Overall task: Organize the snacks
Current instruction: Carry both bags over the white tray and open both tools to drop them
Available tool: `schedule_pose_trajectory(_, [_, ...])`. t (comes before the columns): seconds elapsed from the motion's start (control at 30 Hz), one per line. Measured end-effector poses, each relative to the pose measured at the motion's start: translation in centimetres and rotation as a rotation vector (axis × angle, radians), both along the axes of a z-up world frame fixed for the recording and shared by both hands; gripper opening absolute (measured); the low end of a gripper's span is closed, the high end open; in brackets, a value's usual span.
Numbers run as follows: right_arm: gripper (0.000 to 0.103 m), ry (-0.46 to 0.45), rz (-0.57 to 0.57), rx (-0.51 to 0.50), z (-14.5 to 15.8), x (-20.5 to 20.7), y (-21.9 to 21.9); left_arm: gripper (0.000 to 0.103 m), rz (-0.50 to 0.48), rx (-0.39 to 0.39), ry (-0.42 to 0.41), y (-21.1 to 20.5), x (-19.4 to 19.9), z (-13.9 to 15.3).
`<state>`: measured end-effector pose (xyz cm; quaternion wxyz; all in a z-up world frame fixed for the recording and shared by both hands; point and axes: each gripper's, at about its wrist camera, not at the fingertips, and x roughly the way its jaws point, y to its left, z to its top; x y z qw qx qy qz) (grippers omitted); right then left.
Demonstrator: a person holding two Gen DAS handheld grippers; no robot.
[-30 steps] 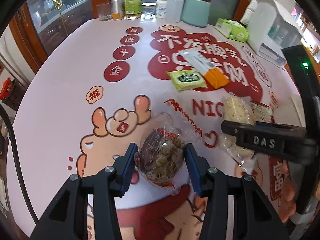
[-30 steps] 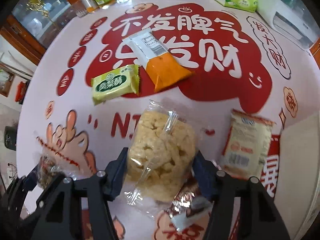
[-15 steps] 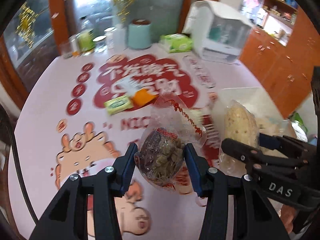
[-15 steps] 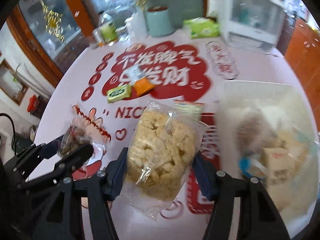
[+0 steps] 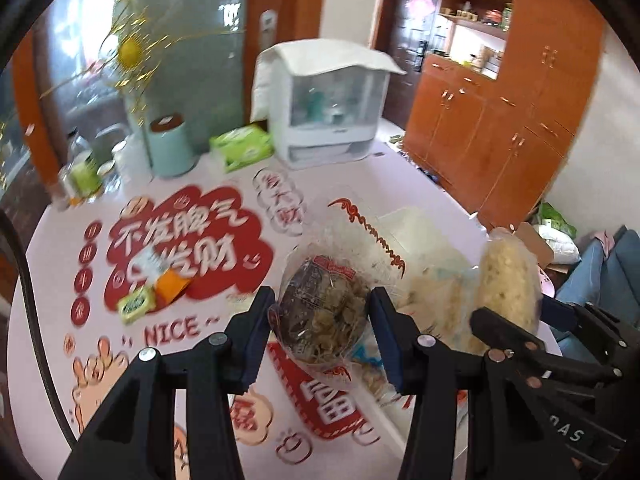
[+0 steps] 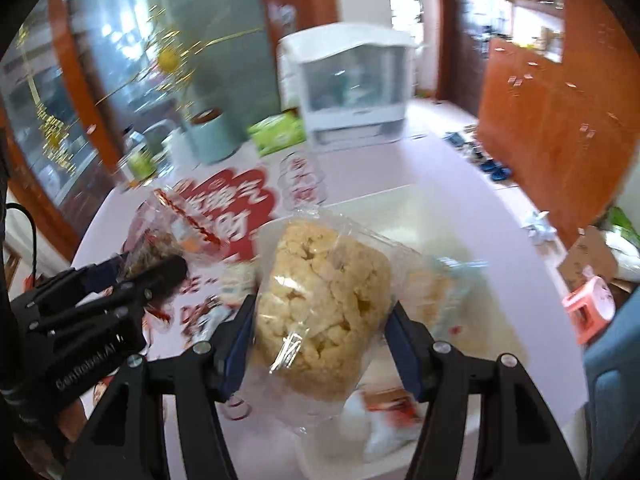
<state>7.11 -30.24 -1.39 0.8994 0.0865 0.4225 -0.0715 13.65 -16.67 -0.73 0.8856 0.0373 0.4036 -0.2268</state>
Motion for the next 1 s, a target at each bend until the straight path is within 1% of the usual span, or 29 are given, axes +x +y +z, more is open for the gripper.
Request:
schedule_pose_trajectory(0.1, [0.062,-0.027,-0.06,-0.015,1.0,-0.7,-2.0,0.048,-0.02,0.004,-0.013,-1.9,0.5,0.8])
schedule_pose_trajectory(0.23, [0.062,-0.062,-0.115,-0.051,2.4,-1.1,-3.9,0.048,-0.033,0.016,-0.018,-3.3,1.0,1.2])
schedule_pose_trajectory(0.33, [0.062,-0.08,-0.142,-0.072,3.3,-1.1,-4.7,0.049,-0.042,0.043,-0.019,-4.4,1.5,0.9])
schedule_pose_trajectory(0.43, [0.062,-0.089,-0.162,-0.092,3.9,-0.9,-5.1,0.049,-0.044,0.06,-0.002,-5.4,2.3,0.3])
schedule_pose_trajectory(0.47, [0.062,-0.089,-0.165,-0.098,4.0,-0.8,-5.2,0.051,-0.043,0.064,0.004,-5.5,2.5,0.1])
schedule_pose_trajectory(0.5, [0.062,-0.087,-0.166,-0.102,4.0,-0.9,-5.3,0.056,-0.046,0.072,0.01,-5.8,2.8,-0.2])
schedule_pose_trajectory(0.53, [0.062,-0.083,-0.168,-0.105,4.0,-0.8,-5.3,0.066,-0.048,0.081,0.011,-6.1,3.1,-0.4])
schedule_pose_trajectory(0.57, [0.062,-0.078,-0.17,-0.107,3.9,-0.7,-5.3,0.073,-0.044,0.09,0.008,-6.2,3.2,-0.5])
schedule_pose_trajectory(0.6, [0.062,-0.07,-0.173,-0.106,3.8,-0.5,-5.3,0.085,-0.04,0.101,0.003,-6.3,3.3,-0.7])
schedule_pose_trajectory(0.63, [0.062,-0.064,-0.176,-0.101,3.7,-0.4,-5.4,0.09,-0.041,0.108,-0.002,-6.3,3.3,-0.8])
schedule_pose_trajectory(0.73, [0.063,-0.054,-0.176,-0.091,3.4,-0.3,-5.4,0.092,-0.053,0.128,-0.009,-6.4,3.2,-1.2])
schedule_pose_trajectory(0.83, [0.063,-0.061,-0.175,-0.109,3.4,-0.3,-5.2,0.092,-0.045,0.151,0.002,-6.2,3.3,-1.9])
schedule_pose_trajectory(1.0, [0.071,-0.076,-0.165,-0.122,3.5,-0.1,-4.7,0.092,-0.021,0.146,0.023,-5.1,3.5,-2.3])
